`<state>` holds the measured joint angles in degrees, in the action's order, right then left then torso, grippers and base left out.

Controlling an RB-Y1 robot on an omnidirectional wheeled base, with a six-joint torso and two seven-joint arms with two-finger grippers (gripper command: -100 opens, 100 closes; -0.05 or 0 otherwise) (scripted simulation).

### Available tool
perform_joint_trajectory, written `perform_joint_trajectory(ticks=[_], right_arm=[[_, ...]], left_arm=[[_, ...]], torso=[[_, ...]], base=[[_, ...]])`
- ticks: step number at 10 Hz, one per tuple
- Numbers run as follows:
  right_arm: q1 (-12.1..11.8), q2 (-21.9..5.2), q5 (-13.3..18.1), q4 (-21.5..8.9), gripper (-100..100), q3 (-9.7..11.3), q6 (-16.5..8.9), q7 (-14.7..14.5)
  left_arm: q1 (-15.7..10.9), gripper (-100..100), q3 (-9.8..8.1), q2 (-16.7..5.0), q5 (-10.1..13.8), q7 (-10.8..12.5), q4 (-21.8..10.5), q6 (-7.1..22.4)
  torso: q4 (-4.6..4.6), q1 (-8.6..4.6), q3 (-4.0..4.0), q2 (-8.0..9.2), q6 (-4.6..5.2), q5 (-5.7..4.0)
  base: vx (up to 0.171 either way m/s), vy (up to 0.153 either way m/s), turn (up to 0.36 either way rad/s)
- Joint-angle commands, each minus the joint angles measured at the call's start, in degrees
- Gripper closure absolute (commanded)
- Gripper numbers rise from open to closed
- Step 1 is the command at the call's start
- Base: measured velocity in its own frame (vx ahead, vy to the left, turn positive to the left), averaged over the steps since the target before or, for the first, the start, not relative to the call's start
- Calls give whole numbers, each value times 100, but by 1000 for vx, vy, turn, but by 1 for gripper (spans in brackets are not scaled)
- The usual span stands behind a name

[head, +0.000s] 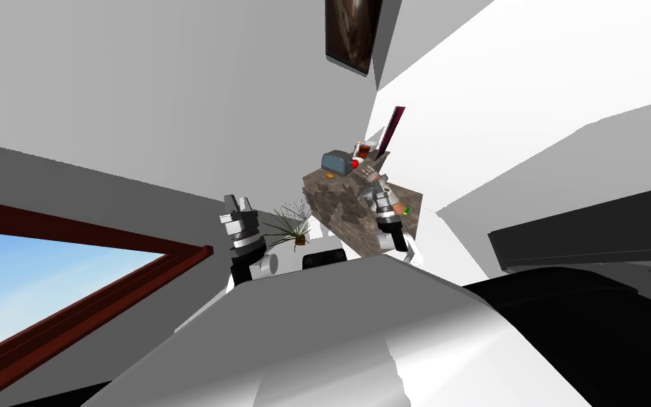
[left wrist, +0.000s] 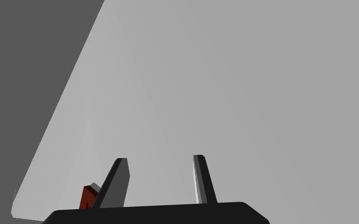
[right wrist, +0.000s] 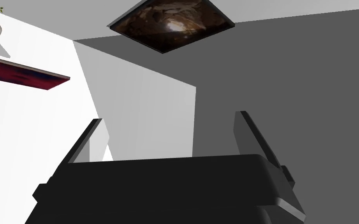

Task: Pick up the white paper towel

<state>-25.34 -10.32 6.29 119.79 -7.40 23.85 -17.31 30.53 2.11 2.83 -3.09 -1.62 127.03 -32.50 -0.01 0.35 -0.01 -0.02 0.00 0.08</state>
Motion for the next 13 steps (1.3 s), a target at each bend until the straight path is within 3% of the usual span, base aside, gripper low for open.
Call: perform_joint_trajectory(ticks=[1, 6, 7, 13], right_arm=[[58, -117, 181, -284, -100, -111, -128, -284], [120, -329, 655, -871, -100, -373, -420, -942], [120, -329, 655, -871, -100, -373, -420, -942], [205, -549, 1339, -1742, -100, -803, -674, -1813]], left_arm=[[0, 0, 0, 0, 0, 0, 0, 0], [0, 0, 0, -1, 0, 0, 0, 0], [0, 0, 0, 0, 0, 0, 0, 0], [0, 0, 0, 0, 0, 0, 0, 0]], torso=[[0, 0, 0, 0, 0, 0], [0, -19, -1, -3, -1, -4], [-1, -15, -2, -4, 0, -3], [-1, -13, -3, -5, -1, -2]], base=[[-5, 109, -41], [7, 69, -37], [8, 51, -26], [11, 62, -41]])
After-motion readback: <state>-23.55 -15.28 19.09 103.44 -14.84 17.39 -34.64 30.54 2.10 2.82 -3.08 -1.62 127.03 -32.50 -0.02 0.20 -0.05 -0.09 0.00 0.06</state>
